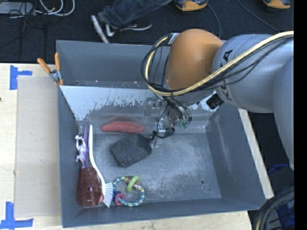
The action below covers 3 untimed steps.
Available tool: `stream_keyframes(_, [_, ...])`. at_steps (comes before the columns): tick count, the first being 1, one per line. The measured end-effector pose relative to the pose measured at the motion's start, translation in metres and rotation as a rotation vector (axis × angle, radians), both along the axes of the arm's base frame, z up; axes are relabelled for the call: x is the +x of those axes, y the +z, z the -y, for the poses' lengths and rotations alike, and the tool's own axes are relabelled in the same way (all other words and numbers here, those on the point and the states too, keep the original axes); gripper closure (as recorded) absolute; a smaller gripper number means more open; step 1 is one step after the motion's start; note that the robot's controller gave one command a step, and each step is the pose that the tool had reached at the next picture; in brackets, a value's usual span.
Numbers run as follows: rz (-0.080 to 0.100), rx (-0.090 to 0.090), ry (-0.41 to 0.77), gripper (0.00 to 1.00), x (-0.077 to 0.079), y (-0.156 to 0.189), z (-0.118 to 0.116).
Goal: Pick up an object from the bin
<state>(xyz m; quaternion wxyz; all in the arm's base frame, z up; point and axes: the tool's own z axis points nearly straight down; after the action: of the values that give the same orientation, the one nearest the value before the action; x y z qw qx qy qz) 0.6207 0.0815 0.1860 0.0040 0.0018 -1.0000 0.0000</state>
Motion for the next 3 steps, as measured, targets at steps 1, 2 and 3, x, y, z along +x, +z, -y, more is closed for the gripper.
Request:
stream_keyframes(1, [0.007,0.000,-0.001,0.00,0.001,0.005,0.000])
stream_keyframes(2, [0.004,0.001,0.074,0.00,-0.038,-0.059,0.025])
stream_keyframes(3, [0.000,0.000,-0.049,0.00,-0.046,-0.082,0.019])
